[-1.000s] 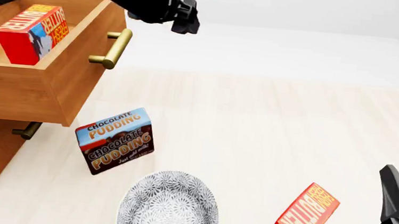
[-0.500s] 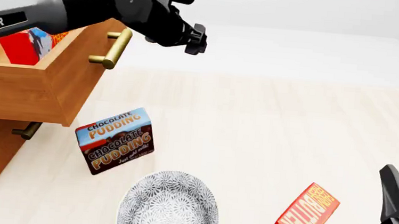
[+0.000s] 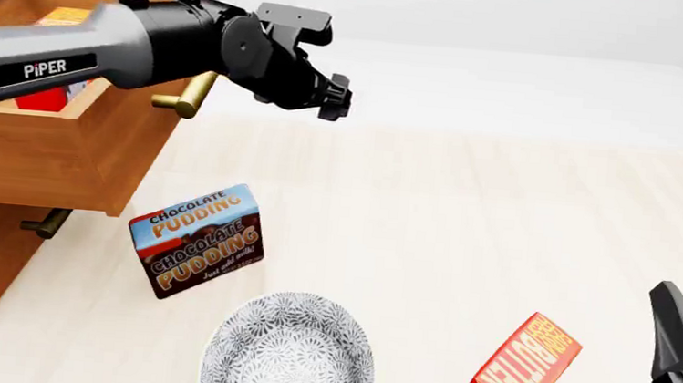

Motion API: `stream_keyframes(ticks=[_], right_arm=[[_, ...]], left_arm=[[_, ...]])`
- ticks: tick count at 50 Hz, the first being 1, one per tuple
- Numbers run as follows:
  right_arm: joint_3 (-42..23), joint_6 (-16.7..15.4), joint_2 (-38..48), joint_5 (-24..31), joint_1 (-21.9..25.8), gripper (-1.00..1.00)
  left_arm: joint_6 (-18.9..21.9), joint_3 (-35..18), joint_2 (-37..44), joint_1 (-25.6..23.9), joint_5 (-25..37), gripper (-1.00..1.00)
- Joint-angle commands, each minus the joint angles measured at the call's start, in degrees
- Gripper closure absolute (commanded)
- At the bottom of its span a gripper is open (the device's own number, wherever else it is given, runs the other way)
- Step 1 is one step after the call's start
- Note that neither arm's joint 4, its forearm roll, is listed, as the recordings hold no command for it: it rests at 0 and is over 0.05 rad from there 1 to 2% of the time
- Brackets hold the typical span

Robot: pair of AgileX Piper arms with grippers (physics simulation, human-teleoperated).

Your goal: Put the butter at the front in the top drawer of the cabinet and close it.

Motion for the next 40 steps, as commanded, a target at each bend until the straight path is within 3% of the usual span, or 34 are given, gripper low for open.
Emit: stream_keyframes(ticks=[1, 40], right_arm=[[0.0, 0.0, -0.2, 0.1, 0.0, -1.0], [0.0, 0.0, -0.2, 0.1, 0.0, -1.0]], left_arm=[[-0.7, 1.6, 1.0, 0.8, -1.8, -1.0], [-1.6, 7.3, -0.3, 5.2, -5.3, -1.0]])
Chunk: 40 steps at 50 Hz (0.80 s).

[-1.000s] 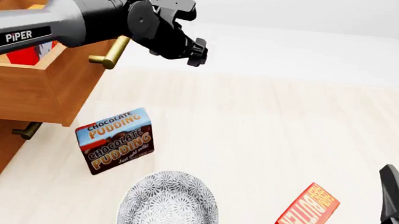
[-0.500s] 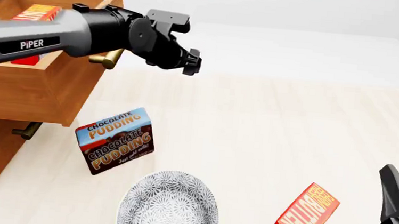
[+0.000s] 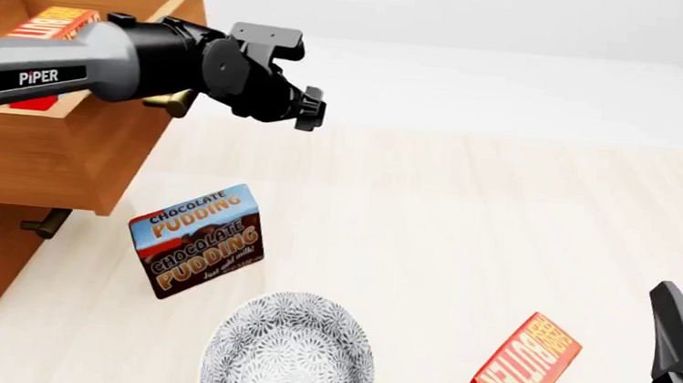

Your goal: Put the butter at the front in the top drawer of the cabinet and close it.

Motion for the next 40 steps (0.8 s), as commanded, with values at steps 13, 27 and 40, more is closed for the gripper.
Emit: stream_keyframes(ticks=[13, 27, 40], right_arm=[[0.0, 0.0, -0.1, 0.1, 0.0, -1.0], [0.0, 0.0, -0.1, 0.1, 0.0, -1.0], [0.0, 0.0, -0.1, 0.1, 0.0, -1.0]], left_arm=[[-0.5, 4.6, -2.2, 3.2, -2.1, -1.0], [-0.2, 7.5, -4.8, 5.5, -2.7, -1.0], [0.7, 9.7, -7.2, 8.9, -2.8, -1.0]])
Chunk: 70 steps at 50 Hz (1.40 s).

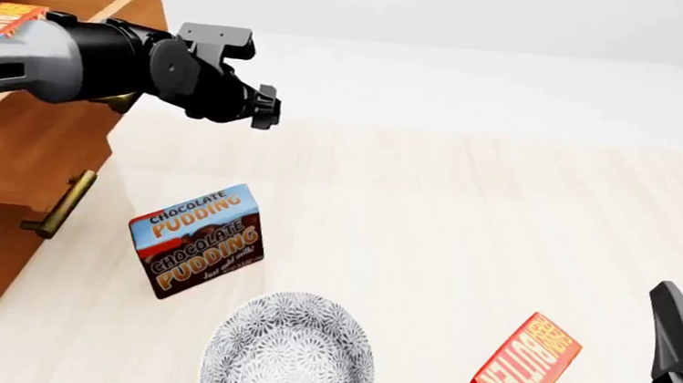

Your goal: Put the butter at the front in the top drawer of the cabinet and close it.

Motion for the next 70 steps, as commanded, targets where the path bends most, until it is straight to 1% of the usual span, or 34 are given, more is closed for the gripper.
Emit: stream_keyframes(ticks=[1, 11, 33, 44, 47, 55, 61, 70], right_arm=[[0.0, 0.0, -0.1, 0.1, 0.0, -1.0], [0.0, 0.0, -0.1, 0.1, 0.0, -1.0], [0.0, 0.0, -0.1, 0.1, 0.0, -1.0], [0.0, 0.0, -0.1, 0.1, 0.0, -1.0], [0.0, 0.0, -0.1, 0.1, 0.0, -1.0], [0.0, 0.0, -0.1, 0.1, 0.0, -1.0], [0.0, 0.0, -0.1, 0.1, 0.0, -1.0], [0.0, 0.0, -0.2, 0.1, 0.0, -1.0]], left_arm=[[0.5, 2.0, -2.2, 2.7, -0.4, -1.0], [0.6, 3.8, -2.6, 5.1, -1.9, -1.0], [0.7, 4.7, -3.5, 9.2, -2.1, -1.0], [1.6, 6.2, -5.0, 12.0, -2.7, -1.0], [1.2, 6.7, -5.2, 12.5, -2.9, -1.0], [1.4, 6.9, -4.9, 14.1, -3.0, -1.0], [1.7, 6.9, -5.9, 16.6, -2.8, -1.0], [1.7, 6.8, -5.7, 18.2, -2.3, -1.0]])
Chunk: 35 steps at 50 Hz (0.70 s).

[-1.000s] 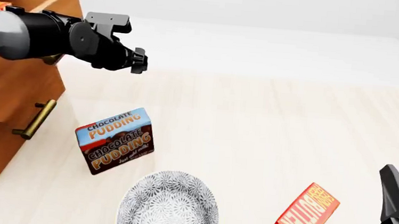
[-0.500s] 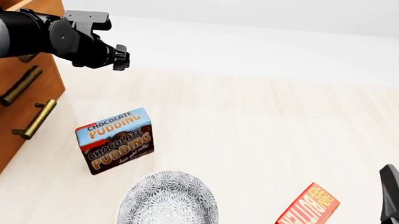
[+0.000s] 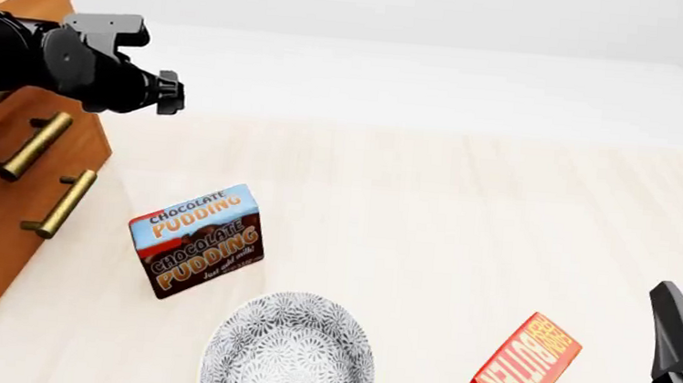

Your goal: Put the butter at the front in the top drawer of the cabinet and close it.

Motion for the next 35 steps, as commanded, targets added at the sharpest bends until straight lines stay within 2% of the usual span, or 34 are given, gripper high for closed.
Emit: stream_keyframes(ticks=[1, 19, 35], right_arm=[[0.0, 0.0, -0.1, 0.1, 0.0, -1.0], [0.0, 0.0, -0.1, 0.1, 0.0, -1.0], [0.0, 0.0, -0.1, 0.1, 0.0, -1.0]], left_arm=[[-0.1, 0.1, -0.8, 3.3, 0.6, -1.0], [-0.2, 2.3, -1.5, 7.5, 0.9, -1.0], [0.1, 4.9, -4.8, 9.3, 1.0, -1.0]])
